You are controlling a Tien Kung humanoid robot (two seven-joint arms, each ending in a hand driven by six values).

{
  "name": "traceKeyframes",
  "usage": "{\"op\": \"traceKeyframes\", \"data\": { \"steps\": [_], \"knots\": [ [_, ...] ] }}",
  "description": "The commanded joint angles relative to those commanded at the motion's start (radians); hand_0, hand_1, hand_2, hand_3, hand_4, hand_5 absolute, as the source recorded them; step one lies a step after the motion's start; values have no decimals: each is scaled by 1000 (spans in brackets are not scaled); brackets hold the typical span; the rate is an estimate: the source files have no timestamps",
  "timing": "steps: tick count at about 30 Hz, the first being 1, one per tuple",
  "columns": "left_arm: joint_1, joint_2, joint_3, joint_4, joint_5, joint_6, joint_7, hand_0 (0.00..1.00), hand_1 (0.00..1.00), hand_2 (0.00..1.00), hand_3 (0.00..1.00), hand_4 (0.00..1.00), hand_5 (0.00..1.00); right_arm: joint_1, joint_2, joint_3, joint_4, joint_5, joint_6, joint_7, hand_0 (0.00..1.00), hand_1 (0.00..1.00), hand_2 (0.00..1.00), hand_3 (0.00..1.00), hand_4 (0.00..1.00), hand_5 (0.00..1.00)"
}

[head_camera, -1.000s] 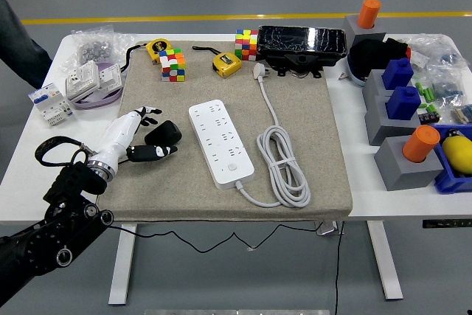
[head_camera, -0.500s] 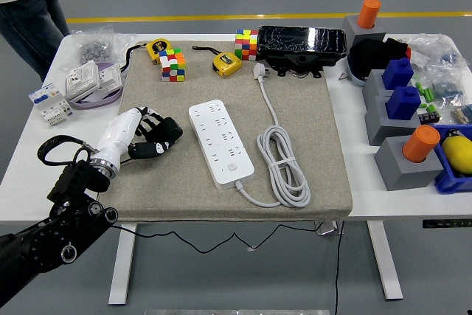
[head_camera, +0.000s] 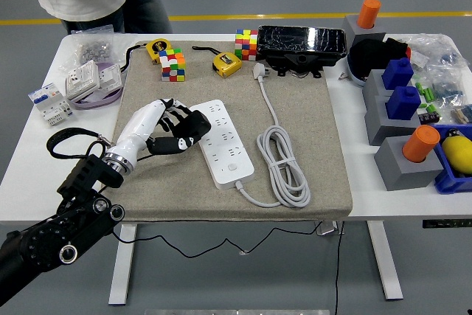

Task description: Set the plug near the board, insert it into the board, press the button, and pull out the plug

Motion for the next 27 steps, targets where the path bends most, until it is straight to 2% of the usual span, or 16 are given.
{"op": "traceKeyframes", "data": {
  "steps": [4,10,17,27],
  "knots": [
    [-11,-2,28,18,10,-13,-3,357,336,370,511,517,2,0,1,1,-1,0,0,0,530,631,609,540,883,411],
    [-25,-6,52,36,20,-8,-1,359,337,372,512,518,2,-1,1,1,-2,0,0,0,530,631,608,540,883,411],
    [-32,-6,52,56,40,-10,9,361,338,372,512,518,2,0,0,1,1,0,0,0,530,631,608,539,883,411],
    [-28,1,38,54,73,-27,11,364,338,372,509,515,2,0,0,3,0,-1,0,0,527,632,608,539,883,411]
  ]
}}
